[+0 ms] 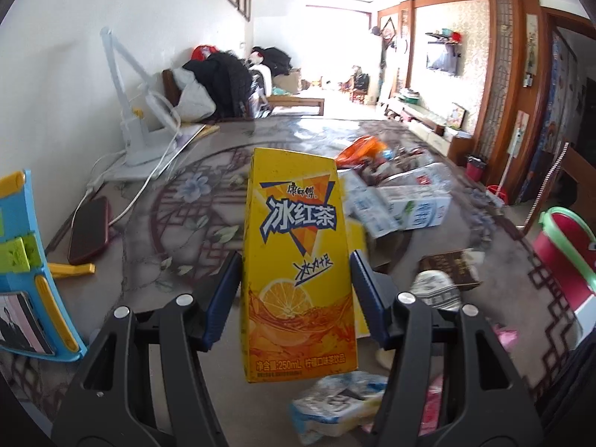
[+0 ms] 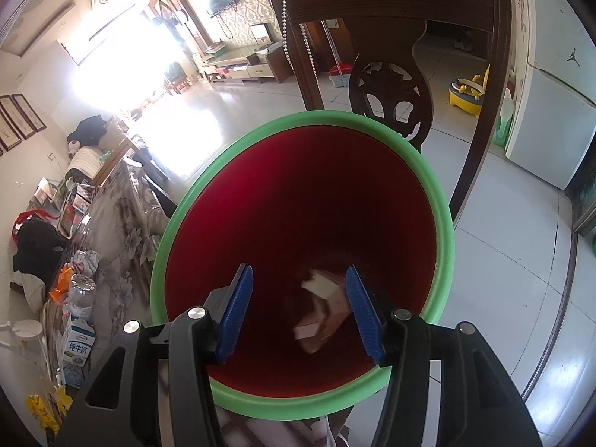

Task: Collect trash
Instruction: 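Carry the tissue pack to the red bin and open the right tool, then carry the yellow iced-tea carton to the red bin and open the left tool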

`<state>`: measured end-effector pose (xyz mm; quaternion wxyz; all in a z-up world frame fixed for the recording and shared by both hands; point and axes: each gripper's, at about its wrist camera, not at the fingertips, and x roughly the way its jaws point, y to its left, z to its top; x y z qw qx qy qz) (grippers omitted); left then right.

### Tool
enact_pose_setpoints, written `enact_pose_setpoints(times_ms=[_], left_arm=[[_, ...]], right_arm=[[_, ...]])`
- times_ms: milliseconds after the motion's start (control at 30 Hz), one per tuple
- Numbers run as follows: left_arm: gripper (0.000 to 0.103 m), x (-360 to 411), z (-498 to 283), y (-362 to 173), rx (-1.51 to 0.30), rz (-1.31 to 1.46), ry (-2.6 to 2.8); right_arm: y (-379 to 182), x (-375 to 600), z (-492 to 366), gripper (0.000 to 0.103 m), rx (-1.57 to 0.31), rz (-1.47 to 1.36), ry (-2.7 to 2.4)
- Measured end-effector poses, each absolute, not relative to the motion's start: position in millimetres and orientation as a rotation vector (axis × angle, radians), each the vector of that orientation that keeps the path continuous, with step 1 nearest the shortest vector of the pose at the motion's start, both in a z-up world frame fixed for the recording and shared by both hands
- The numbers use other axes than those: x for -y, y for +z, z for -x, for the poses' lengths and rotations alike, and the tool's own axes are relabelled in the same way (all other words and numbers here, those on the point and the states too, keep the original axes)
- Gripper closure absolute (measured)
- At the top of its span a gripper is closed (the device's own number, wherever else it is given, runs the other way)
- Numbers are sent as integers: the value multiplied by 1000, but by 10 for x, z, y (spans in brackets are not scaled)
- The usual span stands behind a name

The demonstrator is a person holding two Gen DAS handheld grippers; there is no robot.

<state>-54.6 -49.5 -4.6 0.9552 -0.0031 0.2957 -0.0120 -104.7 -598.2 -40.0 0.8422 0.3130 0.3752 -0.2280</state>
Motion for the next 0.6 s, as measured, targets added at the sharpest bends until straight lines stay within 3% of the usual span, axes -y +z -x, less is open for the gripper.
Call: enact_pose_setpoints(times_ms=[167,467,600], left_arm=[[46,1064,576,115,-634,28,-217],[46,2844,430,277,-702,-46,-728],[46,3481,204,187,-829,49,-909]], right_arm=[[-279,5900,1123,49,-760,-617,-447],[-82,5824,1499,42,-693,-545,-423],[-91,5910,1680,41,-670,-569,-451]])
